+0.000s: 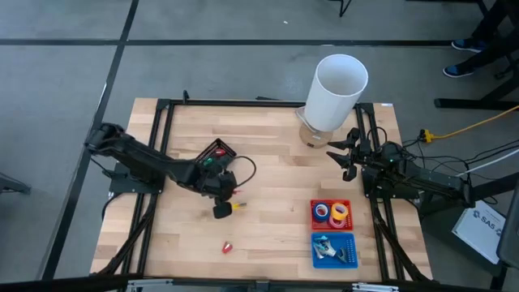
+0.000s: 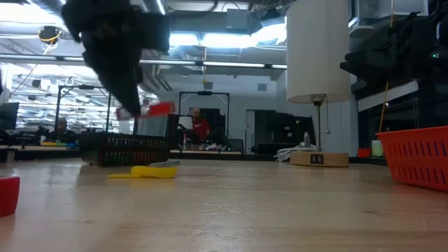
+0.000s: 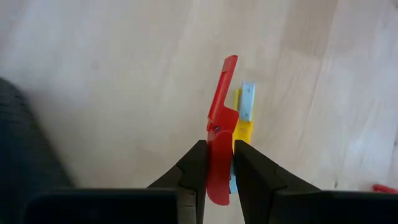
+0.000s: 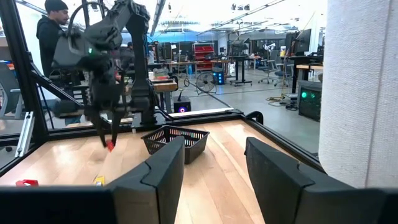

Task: Pick and place Stapler, Stapler remover, tape
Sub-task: Put the red stapler into the black basket

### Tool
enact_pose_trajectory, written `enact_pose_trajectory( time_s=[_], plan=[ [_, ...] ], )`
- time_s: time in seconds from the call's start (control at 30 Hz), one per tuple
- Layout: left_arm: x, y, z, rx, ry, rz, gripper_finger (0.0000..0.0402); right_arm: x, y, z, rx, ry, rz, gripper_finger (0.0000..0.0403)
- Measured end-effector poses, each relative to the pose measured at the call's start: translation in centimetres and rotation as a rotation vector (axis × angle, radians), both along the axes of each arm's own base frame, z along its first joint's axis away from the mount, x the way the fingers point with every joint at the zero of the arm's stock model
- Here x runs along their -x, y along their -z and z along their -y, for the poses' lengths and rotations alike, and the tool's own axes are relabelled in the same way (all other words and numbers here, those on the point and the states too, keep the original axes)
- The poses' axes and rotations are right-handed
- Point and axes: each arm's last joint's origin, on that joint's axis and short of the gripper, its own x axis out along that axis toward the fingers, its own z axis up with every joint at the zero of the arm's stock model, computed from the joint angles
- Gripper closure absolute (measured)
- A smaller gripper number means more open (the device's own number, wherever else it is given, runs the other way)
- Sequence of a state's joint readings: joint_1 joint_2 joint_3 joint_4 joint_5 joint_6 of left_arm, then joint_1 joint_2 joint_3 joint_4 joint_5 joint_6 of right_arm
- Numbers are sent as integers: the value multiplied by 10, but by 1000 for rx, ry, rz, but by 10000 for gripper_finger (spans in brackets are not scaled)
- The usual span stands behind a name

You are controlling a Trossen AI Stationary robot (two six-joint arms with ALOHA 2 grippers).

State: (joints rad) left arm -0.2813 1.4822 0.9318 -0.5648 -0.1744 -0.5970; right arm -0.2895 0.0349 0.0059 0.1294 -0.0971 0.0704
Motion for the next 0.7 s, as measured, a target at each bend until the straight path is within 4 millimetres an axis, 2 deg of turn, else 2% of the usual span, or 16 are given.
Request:
enact_pose_trajectory(
  time_s=[0.33,0.47,0.7],
  plan=[
    [30,-47,-14,-106,-86,160,342,0,0,0,0,0,0,231],
    [36,-54,-17,-124,-103,186,342,0,0,0,0,0,0,231],
    [41,-53,-21,-195,-140,150,342,0,0,0,0,0,0,231]
  ],
)
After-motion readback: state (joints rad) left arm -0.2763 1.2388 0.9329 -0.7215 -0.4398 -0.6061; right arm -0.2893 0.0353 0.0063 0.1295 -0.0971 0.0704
